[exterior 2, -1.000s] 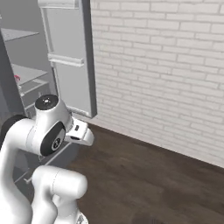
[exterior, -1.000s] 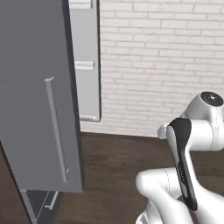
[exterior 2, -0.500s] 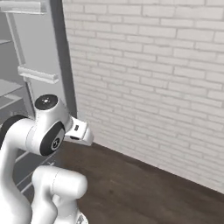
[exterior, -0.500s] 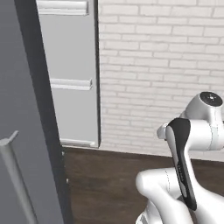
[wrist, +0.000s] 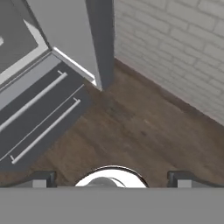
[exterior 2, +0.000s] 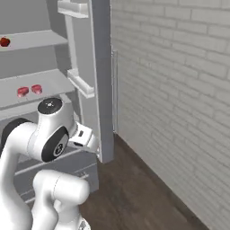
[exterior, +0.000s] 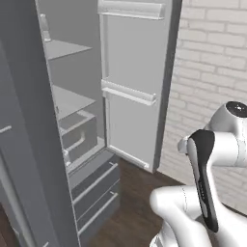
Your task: Place one bell pepper and one steak in each tupperware on the nearby counter, to pack two identical lunches.
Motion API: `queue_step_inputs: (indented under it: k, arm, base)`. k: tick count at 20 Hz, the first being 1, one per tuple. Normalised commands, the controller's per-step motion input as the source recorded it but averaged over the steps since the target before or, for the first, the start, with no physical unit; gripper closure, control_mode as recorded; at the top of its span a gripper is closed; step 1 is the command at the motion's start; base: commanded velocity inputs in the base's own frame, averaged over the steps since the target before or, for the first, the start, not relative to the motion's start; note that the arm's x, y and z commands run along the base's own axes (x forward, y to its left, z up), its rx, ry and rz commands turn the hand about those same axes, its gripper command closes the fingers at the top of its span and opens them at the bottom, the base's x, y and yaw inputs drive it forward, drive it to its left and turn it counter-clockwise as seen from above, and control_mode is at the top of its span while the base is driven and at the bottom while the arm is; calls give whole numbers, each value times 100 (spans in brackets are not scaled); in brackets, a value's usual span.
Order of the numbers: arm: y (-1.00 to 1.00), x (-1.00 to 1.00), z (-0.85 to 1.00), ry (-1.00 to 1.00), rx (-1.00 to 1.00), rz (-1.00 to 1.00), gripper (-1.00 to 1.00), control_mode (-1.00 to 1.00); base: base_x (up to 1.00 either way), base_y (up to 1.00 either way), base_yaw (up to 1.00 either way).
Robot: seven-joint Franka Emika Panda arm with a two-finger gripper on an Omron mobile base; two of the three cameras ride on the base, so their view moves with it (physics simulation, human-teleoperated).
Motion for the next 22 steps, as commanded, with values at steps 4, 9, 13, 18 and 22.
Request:
queue_step_inputs:
  k: [4,9,13,18,22]
  arm:
    - [0,0,0,0,0,0,-100,100]
    - [0,0,0,0,0,0,-100,100]
    - [0,0,0,0,0,0,-100,100]
    - [0,0,0,0,0,0,-100,100]
    - [0,0,0,0,0,0,-100,100]
  base:
    - [15,0,100]
    - [23,-12,98]
    - [-1,-67,48]
    - [16,-44,12]
    - [75,11,1]
